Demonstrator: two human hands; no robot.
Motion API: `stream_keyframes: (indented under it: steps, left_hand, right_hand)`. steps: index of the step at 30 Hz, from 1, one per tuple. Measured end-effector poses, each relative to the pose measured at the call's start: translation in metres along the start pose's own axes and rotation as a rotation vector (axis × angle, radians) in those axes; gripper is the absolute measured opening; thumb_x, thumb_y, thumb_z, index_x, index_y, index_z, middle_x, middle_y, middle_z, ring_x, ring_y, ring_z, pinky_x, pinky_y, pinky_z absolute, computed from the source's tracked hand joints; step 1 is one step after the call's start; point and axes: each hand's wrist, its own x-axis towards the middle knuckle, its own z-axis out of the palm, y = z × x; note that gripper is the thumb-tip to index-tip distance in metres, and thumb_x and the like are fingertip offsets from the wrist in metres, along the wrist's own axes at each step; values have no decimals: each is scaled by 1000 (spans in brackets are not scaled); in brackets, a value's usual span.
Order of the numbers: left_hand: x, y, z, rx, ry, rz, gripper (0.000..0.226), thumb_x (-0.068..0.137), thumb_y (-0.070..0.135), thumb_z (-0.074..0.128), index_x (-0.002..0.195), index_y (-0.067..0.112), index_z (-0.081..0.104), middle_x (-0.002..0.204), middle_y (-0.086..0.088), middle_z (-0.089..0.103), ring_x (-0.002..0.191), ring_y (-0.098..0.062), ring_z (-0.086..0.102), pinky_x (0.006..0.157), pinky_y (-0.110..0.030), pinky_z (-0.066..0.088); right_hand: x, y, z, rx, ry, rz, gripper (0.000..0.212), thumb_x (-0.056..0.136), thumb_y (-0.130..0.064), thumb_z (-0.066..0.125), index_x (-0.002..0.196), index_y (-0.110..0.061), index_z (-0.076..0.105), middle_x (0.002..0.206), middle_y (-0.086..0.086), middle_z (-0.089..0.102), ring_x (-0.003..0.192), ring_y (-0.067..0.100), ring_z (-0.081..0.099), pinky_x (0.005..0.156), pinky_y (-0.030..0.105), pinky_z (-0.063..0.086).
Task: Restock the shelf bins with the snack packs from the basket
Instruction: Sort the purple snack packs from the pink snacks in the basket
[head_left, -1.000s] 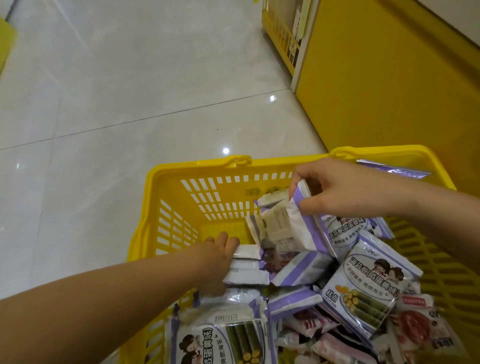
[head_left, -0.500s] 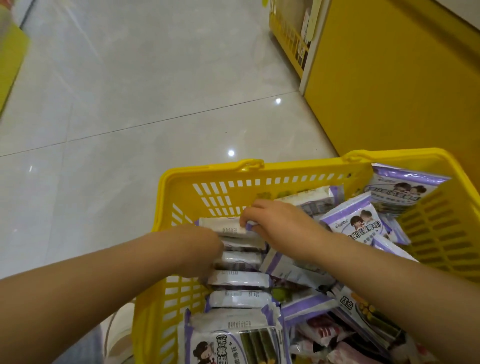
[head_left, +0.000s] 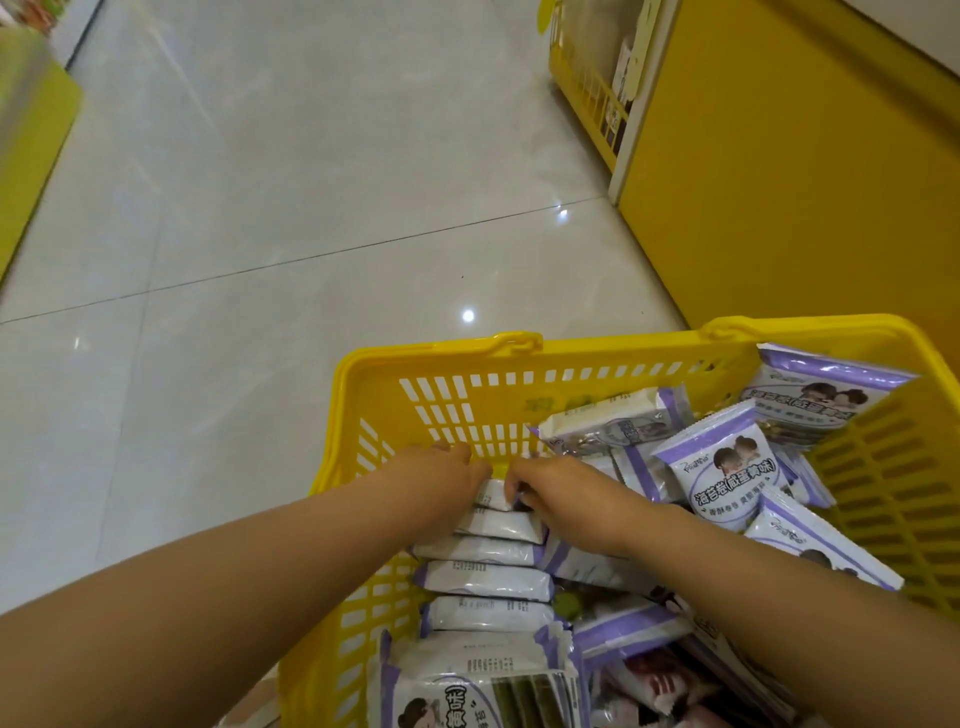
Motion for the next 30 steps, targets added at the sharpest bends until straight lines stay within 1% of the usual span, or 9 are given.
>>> stream_keyframes:
  steps: [3, 5, 8, 12, 15, 20, 23, 27, 30]
  left_hand:
    - [2, 2, -2, -39, -71, -23, 59, 91, 14, 59, 142, 16, 30, 139, -13, 33, 118, -33, 48, 85, -40, 45]
    - [0, 3, -4, -102, -139, -26, 65, 88, 10, 61, 144, 15, 28, 141, -13, 29, 112, -35, 52, 73, -39, 45]
    - [-1, 2, -4, -128, -158, 2, 66, 89, 13, 61, 145, 15, 25, 139, -12, 35, 113, -33, 52, 73, -37, 42]
    - [0, 0, -5, -246, -183, -1, 67, 88, 19, 64, 145, 20, 28, 132, -7, 49, 112, -28, 54, 73, -34, 42]
    - [0, -2, -6, -297, -201, -33, 57, 92, 20, 57, 142, 22, 31, 127, -9, 53, 109, -27, 53, 74, -33, 41]
    - [-5, 1, -6, -242, -225, -20, 64, 92, 17, 57, 146, 19, 22, 139, -13, 44, 126, -31, 41, 95, -40, 42]
    - [-13, 2, -3, -219, -190, 26, 72, 92, 15, 59, 150, 16, 17, 146, -10, 30, 124, -30, 46, 96, -38, 45]
    - [-24, 4, -1, -191, -166, 65, 75, 91, 13, 59, 151, 10, 14, 149, -12, 23, 125, -32, 45, 98, -41, 44]
    - [-28, 5, 0, -149, -150, 85, 81, 91, 16, 59, 153, 11, 7, 155, -10, 19, 138, -30, 31, 108, -44, 35]
  right_hand:
    - [-7, 1, -9, 27, -42, -16, 21, 98, -22, 45, 119, -23, 49, 118, 3, 60, 99, 22, 57, 82, 36, 48]
    - [-19, 7, -21, 54, -97, 22, 40, 95, -37, 53, 130, -23, 41, 121, -2, 58, 101, 18, 57, 85, 36, 49]
    - [-39, 19, -36, -139, -213, 100, 52, 85, -35, 64, 131, -23, 42, 105, -4, 59, 93, 17, 58, 79, 35, 51]
    - [-55, 17, -30, -418, -223, 30, 37, 84, -16, 56, 120, -19, 50, 103, 3, 59, 97, 25, 58, 69, 29, 37]
    - [-60, 11, -47, -252, -214, -9, 18, 83, -18, 59, 99, -22, 50, 96, -2, 58, 91, 22, 58, 72, 29, 45]
    - [-56, -3, -88, -46, 160, -86, 27, 80, -30, 67, 103, -23, 56, 98, -9, 63, 91, 11, 59, 74, 30, 48]
    - [-44, -14, -83, 36, 419, -85, 37, 82, -30, 69, 116, -24, 57, 111, -6, 65, 102, 13, 59, 82, 33, 49]
    - [-17, -29, -48, -71, 483, -57, 26, 86, -30, 66, 108, -24, 54, 105, -2, 65, 94, 19, 60, 69, 31, 45]
    - [4, -33, -24, -210, 421, -38, 39, 91, -37, 60, 126, -26, 47, 117, 2, 62, 101, 25, 60, 69, 33, 44]
